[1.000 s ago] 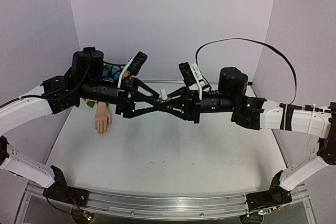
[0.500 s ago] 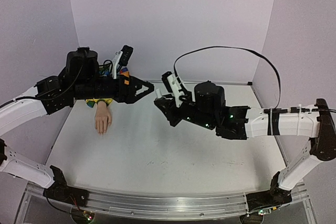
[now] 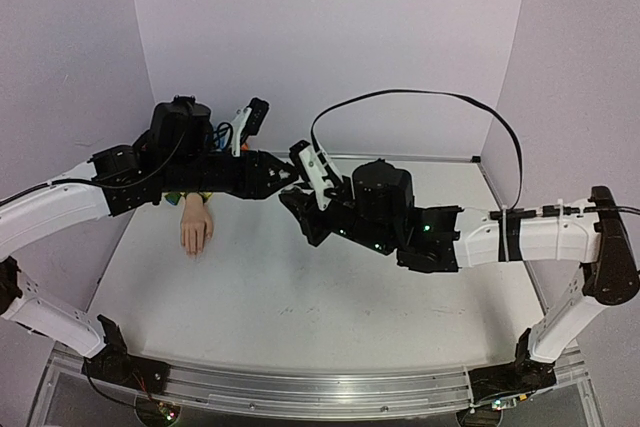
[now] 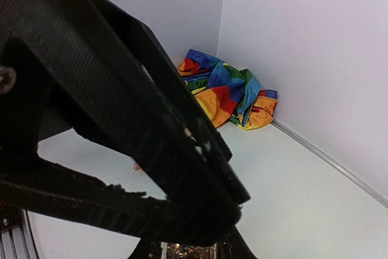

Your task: Paint the nails

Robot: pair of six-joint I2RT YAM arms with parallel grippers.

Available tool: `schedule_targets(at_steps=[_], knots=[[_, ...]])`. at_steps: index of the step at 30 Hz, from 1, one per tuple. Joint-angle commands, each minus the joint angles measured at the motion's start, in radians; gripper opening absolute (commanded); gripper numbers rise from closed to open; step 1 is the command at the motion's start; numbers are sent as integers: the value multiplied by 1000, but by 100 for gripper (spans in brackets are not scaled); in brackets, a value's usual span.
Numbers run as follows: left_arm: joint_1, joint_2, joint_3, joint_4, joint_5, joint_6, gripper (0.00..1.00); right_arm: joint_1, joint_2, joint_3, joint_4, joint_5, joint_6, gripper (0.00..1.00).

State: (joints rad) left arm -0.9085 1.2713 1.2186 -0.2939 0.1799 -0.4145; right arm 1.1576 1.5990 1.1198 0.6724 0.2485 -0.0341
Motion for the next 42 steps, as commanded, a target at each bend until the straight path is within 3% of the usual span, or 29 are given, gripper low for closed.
schedule_targets(at_steps=[1,5,9,11,13,15,16,18,19,21,28,30,31,32,34,37,42], knots=[[2,14,64,61,2,2,38,13,8,58,72,8,-17,0],[2,31,72,62,42,6,20,13,-4,57,72,7,-12,0],[1,36,66,63,111,36,11,12,-40,48,85,-9,-9,0],[2,34,63,62,193,81,5,10,-66,47,86,-47,-13,0],[1,37,69,62,360,150,0,-3,-107,36,84,-132,-12,0],[0,28,58,72,591,254,0,-70,-153,18,85,-402,22,0],[-1,25,51,73,696,284,0,-126,-171,7,99,-639,76,0],[-1,15,42,73,839,329,0,-207,-183,-20,220,-1257,167,0],[-2,10,40,73,881,341,0,-212,-187,-25,279,-1389,207,0],[-1,3,44,73,918,355,0,-210,-197,-19,328,-1455,264,0],[0,-3,70,72,834,346,1,-213,-273,-79,278,-1235,223,0],[2,-16,70,54,711,328,20,-213,-289,-80,190,-1121,163,0],[2,-25,71,30,650,329,38,-213,-296,-80,148,-1050,133,0],[2,-32,73,6,585,332,50,-213,-303,-82,110,-969,108,0],[2,-45,84,-45,441,320,67,-213,-312,-90,54,-784,72,0],[3,-64,92,-84,257,274,80,-212,-309,-104,11,-487,43,0],[9,-46,101,-74,144,95,80,-204,-276,-121,21,-279,-5,0]])
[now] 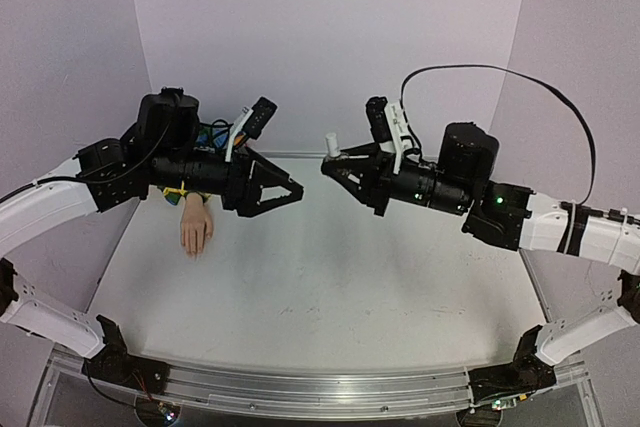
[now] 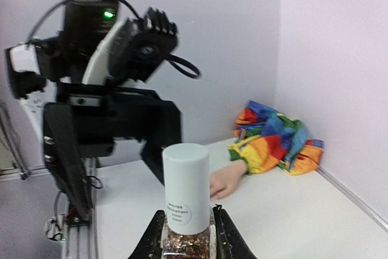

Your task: Paint the nails

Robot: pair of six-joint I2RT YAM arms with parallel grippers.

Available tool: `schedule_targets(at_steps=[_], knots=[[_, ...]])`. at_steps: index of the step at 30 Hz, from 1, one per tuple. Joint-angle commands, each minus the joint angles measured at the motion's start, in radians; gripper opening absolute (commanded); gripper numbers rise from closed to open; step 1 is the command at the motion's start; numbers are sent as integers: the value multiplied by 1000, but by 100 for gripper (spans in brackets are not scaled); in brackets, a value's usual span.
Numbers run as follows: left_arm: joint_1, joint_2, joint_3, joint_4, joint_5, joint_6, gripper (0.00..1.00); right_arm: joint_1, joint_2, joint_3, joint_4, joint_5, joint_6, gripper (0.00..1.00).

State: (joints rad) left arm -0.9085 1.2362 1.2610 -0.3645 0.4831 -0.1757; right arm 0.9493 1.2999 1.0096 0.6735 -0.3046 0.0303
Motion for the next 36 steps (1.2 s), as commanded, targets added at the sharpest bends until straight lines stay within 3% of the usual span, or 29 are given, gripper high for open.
schedule_targets(at_steps=[1,5,11,15,21,32,36], knots=[[10,-8,55,14,-156,-170,80,16,35,-8,27,317,-77,0],[10,-8,18,108,-193,-253,78,87,97,16,40,461,-119,0],[10,34,43,123,-235,-258,70,175,190,77,49,575,-166,0],[10,51,44,123,-238,-257,59,202,222,102,67,603,-168,0],[9,48,19,123,-245,-269,55,213,236,105,112,597,-156,0],[8,90,43,130,-180,-255,23,220,241,127,132,584,-151,0],[8,105,50,135,-77,-213,9,218,211,108,141,526,-140,0]])
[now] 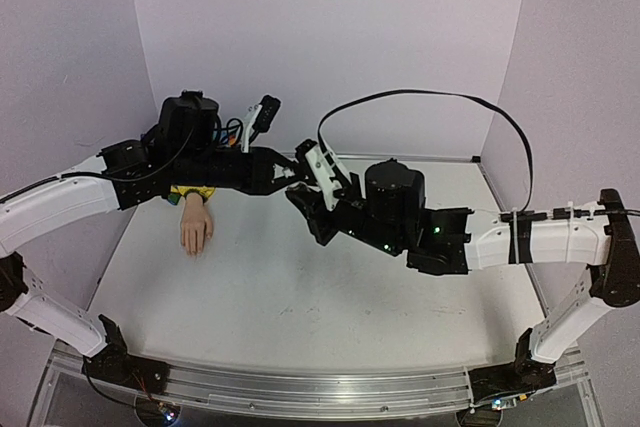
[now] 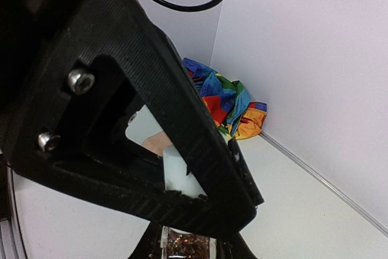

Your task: Paint the nails

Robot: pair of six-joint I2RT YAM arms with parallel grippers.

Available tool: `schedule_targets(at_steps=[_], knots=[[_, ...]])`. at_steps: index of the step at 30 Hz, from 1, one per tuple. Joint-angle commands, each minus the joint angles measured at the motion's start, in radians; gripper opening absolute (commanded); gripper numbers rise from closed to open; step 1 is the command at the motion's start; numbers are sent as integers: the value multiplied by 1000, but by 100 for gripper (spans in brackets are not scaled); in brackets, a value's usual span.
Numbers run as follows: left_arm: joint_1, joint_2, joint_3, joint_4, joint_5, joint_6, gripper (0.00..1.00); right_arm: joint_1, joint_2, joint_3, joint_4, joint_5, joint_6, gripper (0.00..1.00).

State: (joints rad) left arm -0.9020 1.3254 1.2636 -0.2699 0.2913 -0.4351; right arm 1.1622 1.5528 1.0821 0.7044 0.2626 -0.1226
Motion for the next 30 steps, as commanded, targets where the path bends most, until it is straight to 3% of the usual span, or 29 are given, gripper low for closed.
schedule_targets(at_steps=[1,3,5,7,8,9,11,16,20,21,23,24,27,30], knots=[[2,20,50,45,163,66,5,2,-55,32,110,-98,14,0],[2,31,60,52,299,115,0,-20,-88,28,98,-289,24,0],[-1,37,67,59,443,167,0,-72,-131,25,72,-593,63,0],[-8,30,65,72,595,237,0,-144,-148,27,82,-1143,109,0],[-14,20,57,83,646,262,0,-160,-145,40,92,-1326,149,0],[-18,11,49,103,697,278,0,-162,-135,62,96,-1459,180,0],[-24,3,47,125,783,297,0,-160,-121,86,124,-1584,239,0],[-37,-3,63,135,817,323,0,-152,-161,38,138,-1479,241,0],[-36,-31,50,136,719,305,4,-167,-200,-16,135,-1315,211,0],[-34,-44,41,136,672,293,14,-171,-209,-31,133,-1253,204,0],[-26,-71,17,133,578,272,47,-173,-226,-58,110,-1088,175,0],[-22,-84,5,128,520,257,58,-173,-230,-64,79,-992,153,0],[-14,-107,1,74,338,218,75,-173,-214,-59,2,-704,94,0],[-14,-103,21,7,172,172,80,-168,-169,-29,-56,-511,83,0]])
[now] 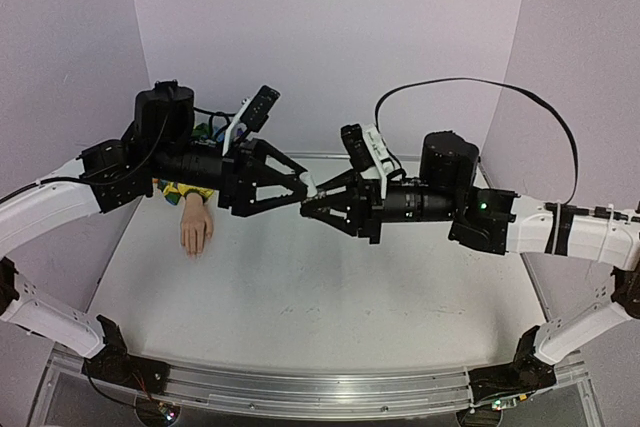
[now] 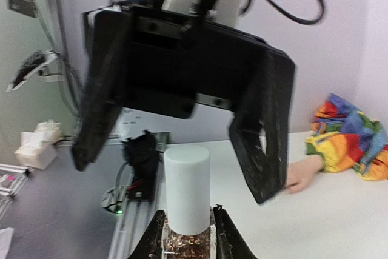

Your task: Paint the nails

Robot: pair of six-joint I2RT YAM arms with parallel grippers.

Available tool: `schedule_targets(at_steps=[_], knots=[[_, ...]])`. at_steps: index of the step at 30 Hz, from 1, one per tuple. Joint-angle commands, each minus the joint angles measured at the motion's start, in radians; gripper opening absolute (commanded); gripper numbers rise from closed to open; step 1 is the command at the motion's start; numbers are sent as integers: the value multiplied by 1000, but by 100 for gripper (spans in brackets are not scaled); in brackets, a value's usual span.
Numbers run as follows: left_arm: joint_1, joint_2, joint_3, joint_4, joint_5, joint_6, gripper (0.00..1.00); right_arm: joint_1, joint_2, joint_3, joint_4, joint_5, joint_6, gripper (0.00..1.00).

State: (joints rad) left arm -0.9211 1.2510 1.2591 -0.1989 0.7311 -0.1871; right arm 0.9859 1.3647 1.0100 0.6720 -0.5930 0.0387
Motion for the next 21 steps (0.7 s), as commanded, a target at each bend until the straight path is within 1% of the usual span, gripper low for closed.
schedule_targets(at_steps=[1,3,4,8,10,14,17,19,21], knots=[[5,-26,34,-86,-331,-95,80,17,30,51,-29,424,-80,0],[5,-16,51,-130,-436,-127,73,39,49,62,-29,532,-91,0],[5,-8,59,-145,-455,-133,70,54,60,70,-31,578,-95,0],[5,23,79,-157,-434,-140,63,99,92,101,-33,682,-115,0],[5,39,84,-161,-426,-140,61,117,109,115,-34,701,-126,0],[5,63,92,-173,-423,-141,48,137,128,129,-33,722,-142,0],[5,69,95,-174,-419,-141,37,145,131,131,-32,727,-149,0],[5,70,95,-174,-416,-138,28,148,132,132,-30,729,-151,0],[5,69,97,-174,-415,-135,23,149,137,133,-31,731,-156,0]])
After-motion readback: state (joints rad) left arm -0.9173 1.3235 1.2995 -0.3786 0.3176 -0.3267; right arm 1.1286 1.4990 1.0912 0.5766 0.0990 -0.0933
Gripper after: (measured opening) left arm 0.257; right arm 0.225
